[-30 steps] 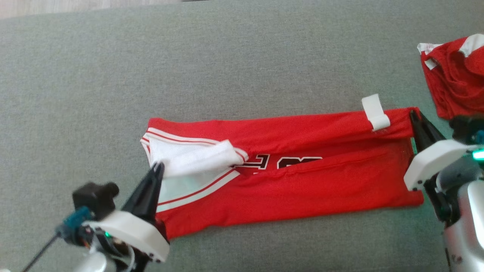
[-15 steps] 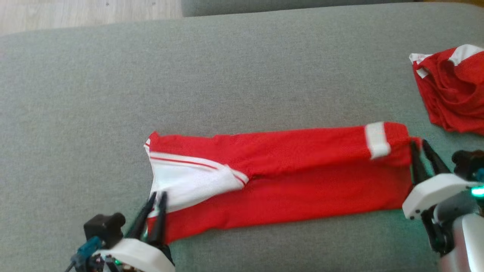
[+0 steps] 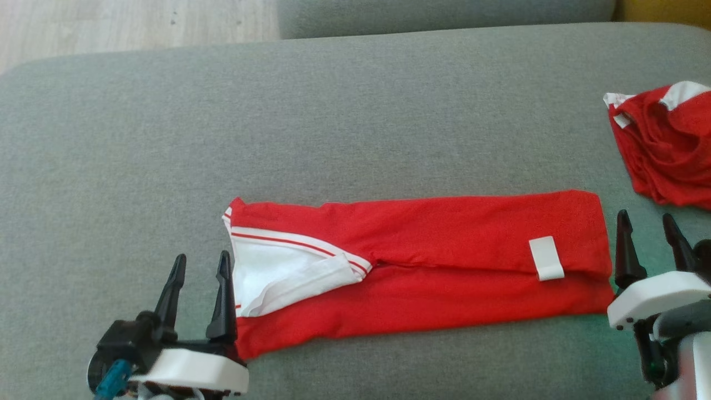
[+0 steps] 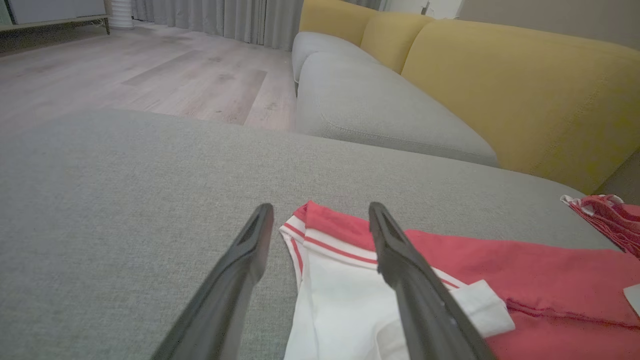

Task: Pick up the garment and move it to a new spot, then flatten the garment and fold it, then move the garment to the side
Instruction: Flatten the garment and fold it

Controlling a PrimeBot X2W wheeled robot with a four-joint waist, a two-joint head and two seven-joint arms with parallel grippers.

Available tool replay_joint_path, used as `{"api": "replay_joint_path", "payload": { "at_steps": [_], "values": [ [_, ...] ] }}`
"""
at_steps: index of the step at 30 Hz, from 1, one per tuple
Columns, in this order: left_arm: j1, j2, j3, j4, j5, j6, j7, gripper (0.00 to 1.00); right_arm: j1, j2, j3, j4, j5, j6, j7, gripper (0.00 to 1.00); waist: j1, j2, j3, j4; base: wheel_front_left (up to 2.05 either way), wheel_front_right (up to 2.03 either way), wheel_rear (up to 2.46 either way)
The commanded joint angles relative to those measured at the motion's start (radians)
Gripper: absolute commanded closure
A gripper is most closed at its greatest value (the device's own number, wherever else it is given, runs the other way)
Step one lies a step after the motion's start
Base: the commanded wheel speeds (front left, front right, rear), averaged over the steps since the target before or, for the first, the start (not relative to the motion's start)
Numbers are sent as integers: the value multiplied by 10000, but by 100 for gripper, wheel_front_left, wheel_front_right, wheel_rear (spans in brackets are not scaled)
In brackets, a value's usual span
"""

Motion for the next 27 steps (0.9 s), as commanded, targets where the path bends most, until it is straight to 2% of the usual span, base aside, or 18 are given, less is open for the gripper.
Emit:
{"api": "replay_joint_path", "payload": {
  "at_steps": [1, 7, 18, 19, 20, 21, 22, 23, 27],
  "values": [
    [-350, 74, 491, -345, 127, 91, -135, 0, -60, -61, 200, -397, -109, -7, -30, 0, 0, -1, -45, 54, 0, 0, 0],
    [-365, 23, 480, -488, 302, 229, -187, 0, -19, -26, 268, -129, -428, -7, 301, 0, 0, -1, -111, 294, 0, 0, 0],
    [-339, -92, 285, -482, 344, 277, -142, 0, -347, -360, 155, 1627, -536, -7, 1783, 0, 0, -1, 77, 797, 0, 0, 0],
    [-338, -102, 270, -475, 352, 279, -145, 0, -388, -361, 170, 1730, -454, -7, 1869, 13, 0, -1, 90, 815, 0, 0, 0],
    [-339, -113, 258, -468, 358, 279, -149, 0, -433, -343, 173, 1833, -332, -7, 1963, 52, 0, -1, 102, 828, 0, 0, 0],
    [-336, -127, 244, -462, 367, 287, -153, 0, -473, -326, 175, 1924, -217, -7, 2057, 67, 0, -1, 107, 834, 0, 0, 0],
    [-332, -141, 217, -460, 378, 294, -150, 0, -506, -327, 199, 2006, -138, -7, 2158, 95, 0, -1, 109, 832, 0, 0, 0],
    [-333, -154, 185, -462, 386, 292, -141, 0, -542, -333, 219, 2055, -68, -7, 2209, 100, 0, -1, 110, 821, 0, 0, 0],
    [-366, -201, 78, -446, 434, 289, -125, 0, -742, -385, 91, 2010, 96, -7, 2143, 100, 0, -1, 61, 659, 0, 0, 0]
  ]
}}
